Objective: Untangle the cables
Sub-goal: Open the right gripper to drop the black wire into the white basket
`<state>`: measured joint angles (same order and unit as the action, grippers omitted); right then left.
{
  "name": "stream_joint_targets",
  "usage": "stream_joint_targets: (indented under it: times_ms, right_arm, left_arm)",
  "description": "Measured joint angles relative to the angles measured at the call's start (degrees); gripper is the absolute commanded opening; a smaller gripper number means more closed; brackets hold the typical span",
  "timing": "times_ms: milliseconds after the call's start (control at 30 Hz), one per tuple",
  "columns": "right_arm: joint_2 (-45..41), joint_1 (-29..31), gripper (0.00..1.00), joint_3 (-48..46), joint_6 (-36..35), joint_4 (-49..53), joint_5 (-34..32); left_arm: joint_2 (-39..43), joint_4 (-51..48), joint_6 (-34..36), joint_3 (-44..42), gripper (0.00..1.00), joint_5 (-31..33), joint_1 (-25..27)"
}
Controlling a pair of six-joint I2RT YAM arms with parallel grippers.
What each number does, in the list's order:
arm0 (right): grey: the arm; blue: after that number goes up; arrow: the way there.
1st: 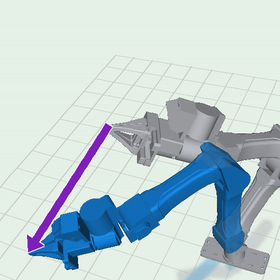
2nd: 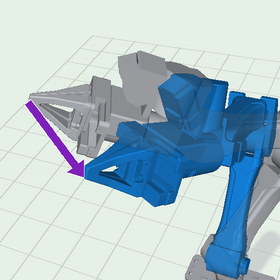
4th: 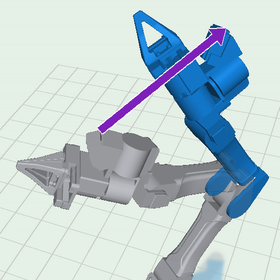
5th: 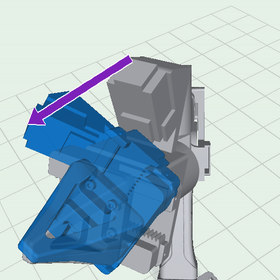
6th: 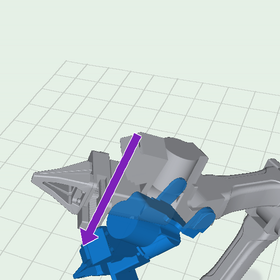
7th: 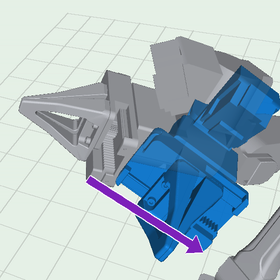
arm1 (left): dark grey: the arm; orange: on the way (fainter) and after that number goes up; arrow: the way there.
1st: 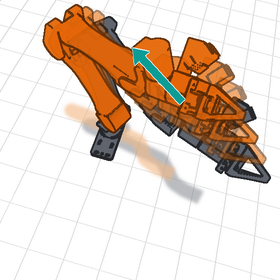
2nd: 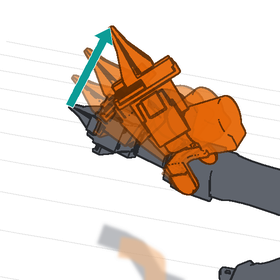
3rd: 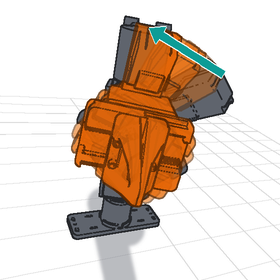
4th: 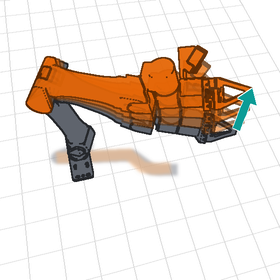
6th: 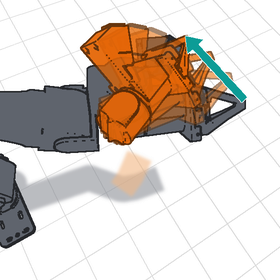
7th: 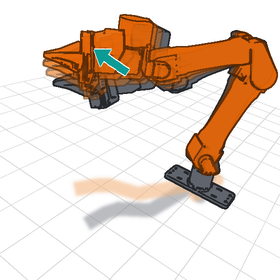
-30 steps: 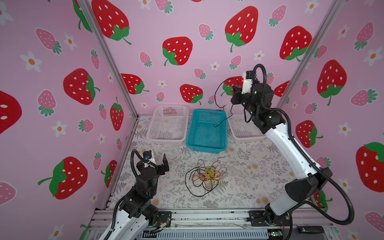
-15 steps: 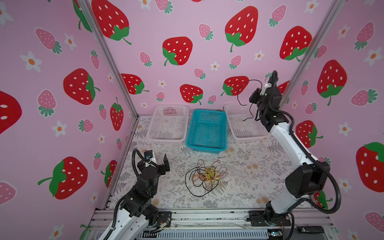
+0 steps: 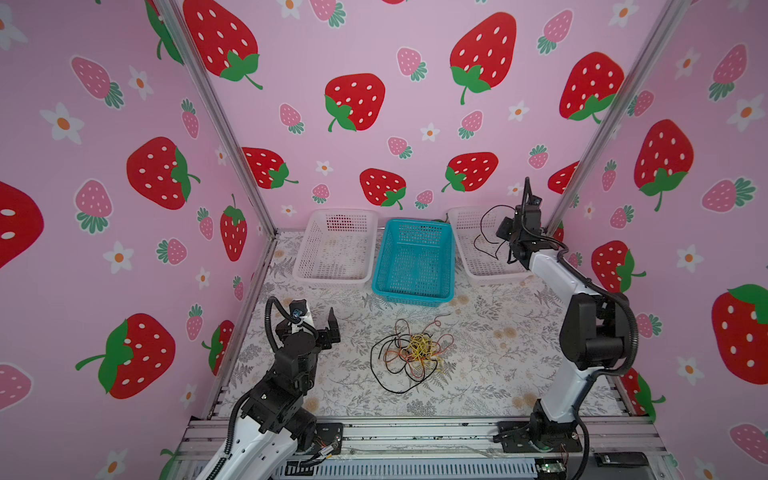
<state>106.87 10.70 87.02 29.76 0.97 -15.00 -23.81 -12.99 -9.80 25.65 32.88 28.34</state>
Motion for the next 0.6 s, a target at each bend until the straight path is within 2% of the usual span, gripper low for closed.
stream_joint_targets:
  times_ms: [133, 200, 433, 600]
  right_arm:
    - [0.87, 0.0, 0.34, 1.11, 1.07, 3.02, 0.94]
    - [0.87, 0.0, 0.39, 1.77, 1.18, 4.26, 1.97]
    - [0.04, 0.13, 0.5, 2.82, 2.03, 6.71, 5.35]
    - [-7.06, 2.34, 0.6, -3.34, 2.29, 6.71, 8.28]
  left_arm:
    - [-0.13, 0.22, 0.15, -0.24, 0.99, -0.35, 0.0]
    - [-0.13, 0.39, 0.17, -0.57, 0.99, -0.44, 0.0]
    - [-0.2, 0.44, 0.33, -0.83, 0.99, -0.74, 0.0]
    - [-0.52, 0.48, 0.35, -0.83, 0.99, -1.92, 0.0]
